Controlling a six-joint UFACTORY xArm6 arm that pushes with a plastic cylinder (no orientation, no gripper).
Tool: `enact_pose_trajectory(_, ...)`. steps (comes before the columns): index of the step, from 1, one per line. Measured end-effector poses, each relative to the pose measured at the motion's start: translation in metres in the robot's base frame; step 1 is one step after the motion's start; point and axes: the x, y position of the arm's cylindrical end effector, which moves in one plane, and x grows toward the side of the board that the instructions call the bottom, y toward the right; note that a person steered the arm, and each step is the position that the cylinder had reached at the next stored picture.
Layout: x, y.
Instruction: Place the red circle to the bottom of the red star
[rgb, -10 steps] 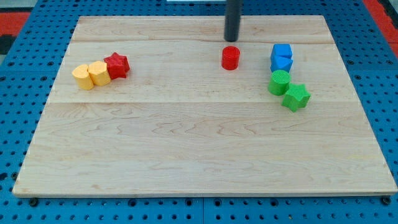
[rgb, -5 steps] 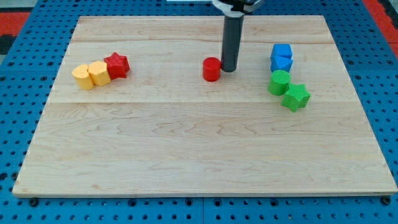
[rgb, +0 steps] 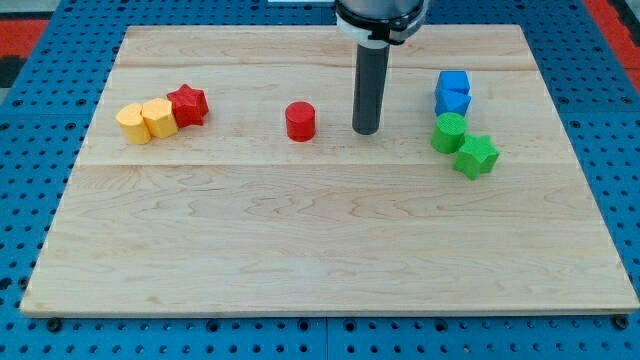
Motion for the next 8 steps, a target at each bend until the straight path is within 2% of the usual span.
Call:
enact_pose_trajectory(1,-0.009,-0.021)
enact_pose_trajectory(4,-0.012,-0.13)
enact_pose_trajectory(5,-0.001,-0.148)
enact_pose_trajectory(7,0.04,-0.14)
enact_pose_trajectory(8,0.046,-0.164)
